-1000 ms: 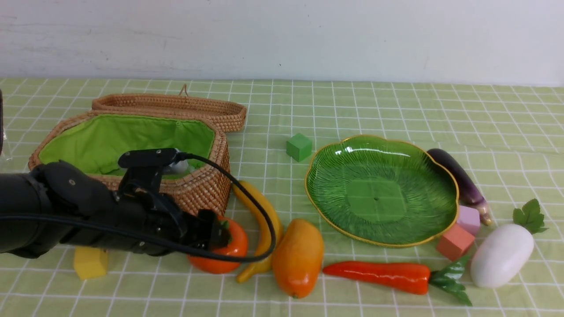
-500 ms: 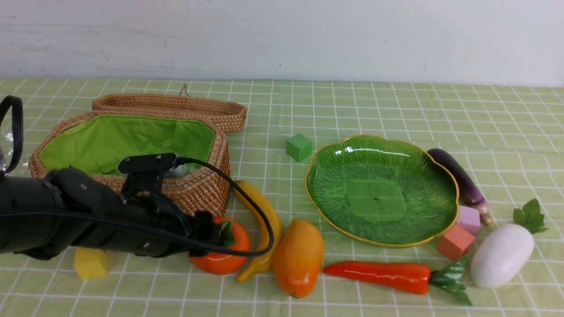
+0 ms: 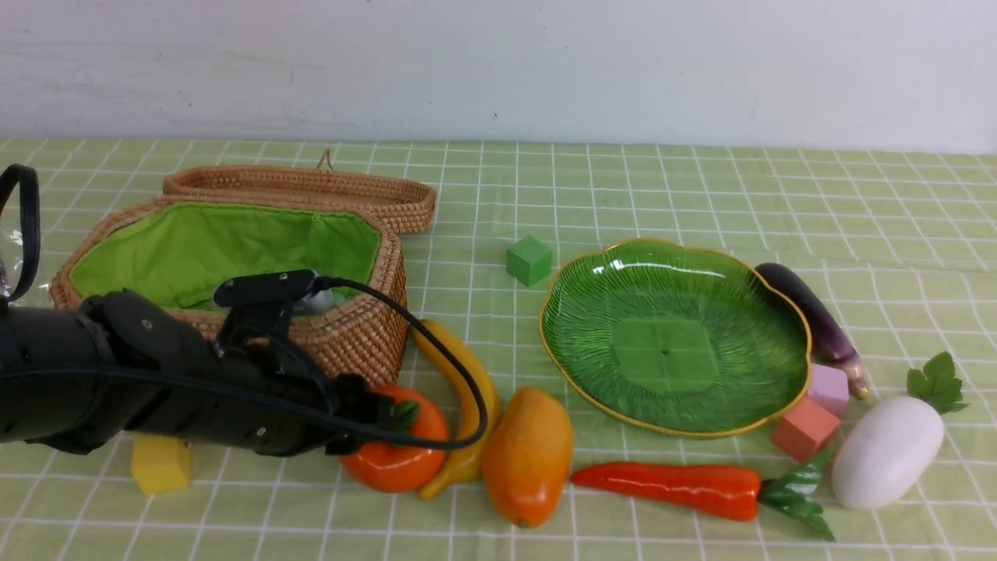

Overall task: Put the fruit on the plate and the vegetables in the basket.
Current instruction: Grab a tomato with your left arm and place it on the plate on the right.

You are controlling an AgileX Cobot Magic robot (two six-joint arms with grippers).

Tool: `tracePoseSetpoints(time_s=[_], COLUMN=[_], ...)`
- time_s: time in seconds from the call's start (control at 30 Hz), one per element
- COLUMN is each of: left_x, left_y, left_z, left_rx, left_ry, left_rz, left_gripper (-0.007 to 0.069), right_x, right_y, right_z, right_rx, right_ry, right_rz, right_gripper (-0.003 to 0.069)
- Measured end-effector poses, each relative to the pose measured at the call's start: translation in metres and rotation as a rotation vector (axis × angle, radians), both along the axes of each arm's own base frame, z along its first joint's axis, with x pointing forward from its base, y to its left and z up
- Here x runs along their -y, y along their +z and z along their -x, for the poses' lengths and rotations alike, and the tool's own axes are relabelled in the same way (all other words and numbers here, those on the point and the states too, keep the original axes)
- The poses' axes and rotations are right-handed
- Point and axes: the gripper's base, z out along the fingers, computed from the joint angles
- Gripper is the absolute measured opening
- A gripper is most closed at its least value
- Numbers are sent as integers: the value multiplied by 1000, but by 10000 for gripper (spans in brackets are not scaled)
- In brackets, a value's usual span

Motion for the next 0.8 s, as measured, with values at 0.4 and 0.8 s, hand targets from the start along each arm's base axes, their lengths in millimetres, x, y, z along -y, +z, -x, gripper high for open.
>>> tracePoseSetpoints(time_s=[0.4, 0.8], left_x=[-6, -12], left_y=[25, 28], left_z=[20, 31], left_rx=[-19, -103], left_ry=[-47, -44], left_rz=[-43, -98], left_gripper=[290, -13], right_x=[0, 0], right_y=[-2, -2], right_z=[2, 2], right_rx=[-20, -9], right_ry=[11, 21], right_rz=[13, 23], right_gripper=[136, 139])
